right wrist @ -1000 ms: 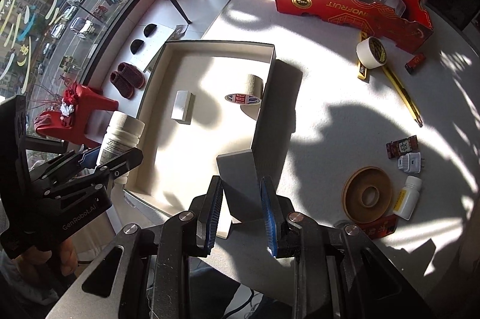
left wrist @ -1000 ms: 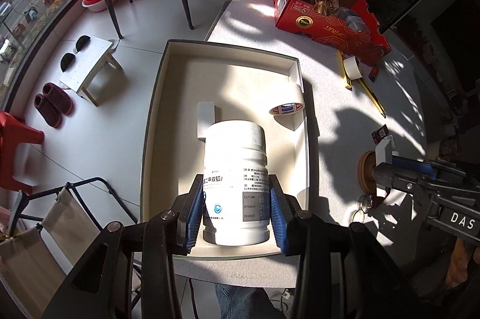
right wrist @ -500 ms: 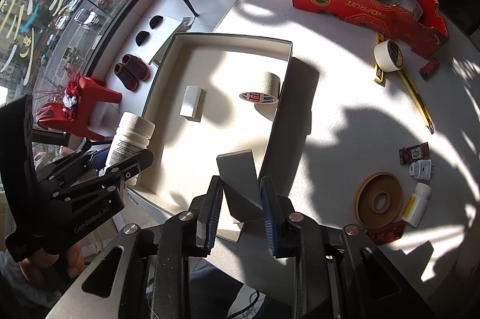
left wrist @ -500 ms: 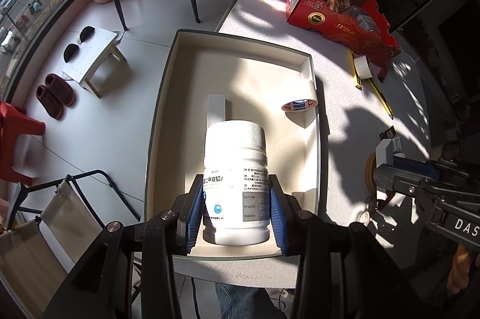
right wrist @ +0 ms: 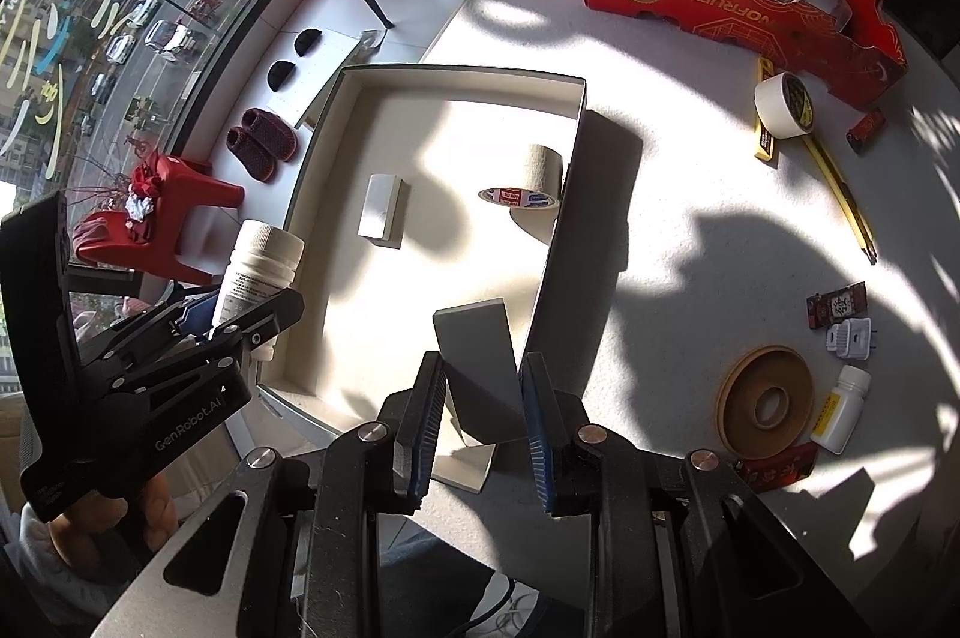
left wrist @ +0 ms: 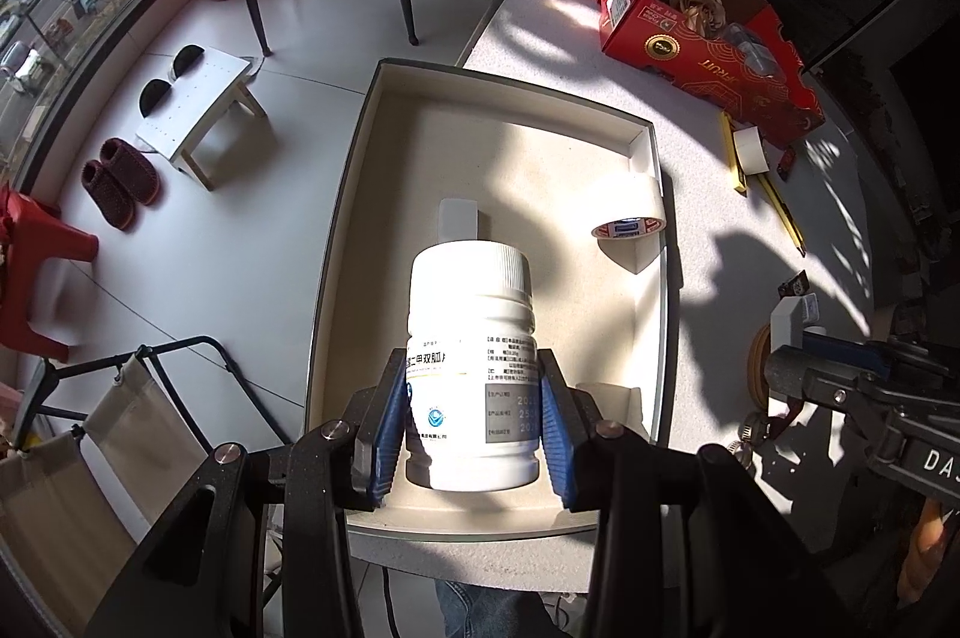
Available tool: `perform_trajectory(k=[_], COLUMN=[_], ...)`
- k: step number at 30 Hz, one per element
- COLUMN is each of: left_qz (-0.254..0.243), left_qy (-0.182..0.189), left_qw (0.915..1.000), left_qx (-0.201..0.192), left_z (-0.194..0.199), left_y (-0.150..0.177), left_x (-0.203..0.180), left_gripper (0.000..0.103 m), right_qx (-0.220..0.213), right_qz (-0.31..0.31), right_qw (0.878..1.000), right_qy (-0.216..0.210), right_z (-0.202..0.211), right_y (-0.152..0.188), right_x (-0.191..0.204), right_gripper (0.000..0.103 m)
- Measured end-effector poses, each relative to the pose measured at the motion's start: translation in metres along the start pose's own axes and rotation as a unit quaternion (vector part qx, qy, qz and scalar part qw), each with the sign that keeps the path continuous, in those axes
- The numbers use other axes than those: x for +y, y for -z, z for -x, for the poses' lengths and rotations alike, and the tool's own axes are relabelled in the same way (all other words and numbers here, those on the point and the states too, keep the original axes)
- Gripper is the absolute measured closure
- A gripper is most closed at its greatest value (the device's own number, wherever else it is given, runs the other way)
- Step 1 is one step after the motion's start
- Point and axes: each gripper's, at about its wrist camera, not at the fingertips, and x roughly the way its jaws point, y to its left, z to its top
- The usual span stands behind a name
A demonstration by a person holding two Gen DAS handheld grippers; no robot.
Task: Organize rigid objects
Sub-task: 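Carry the pill bottle and white block over the white tray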
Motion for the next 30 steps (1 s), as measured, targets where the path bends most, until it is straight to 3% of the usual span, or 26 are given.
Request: perform_trajectory(k=[30], left_qz=[-0.038], left_qy=[-0.039], left_qw=[0.9969], left_qx=[0.057], left_z=[-0.052], left_y=[0.002], left_x=[-0.004], left_gripper=[0.060], right_qx=[0.064], right_qz=[-0.015], right_qw=[0.998], right_qy=[-0.019], right_z=[-0.077], right_y=[-0.020], right_x=[0.021], right_gripper=[0.076])
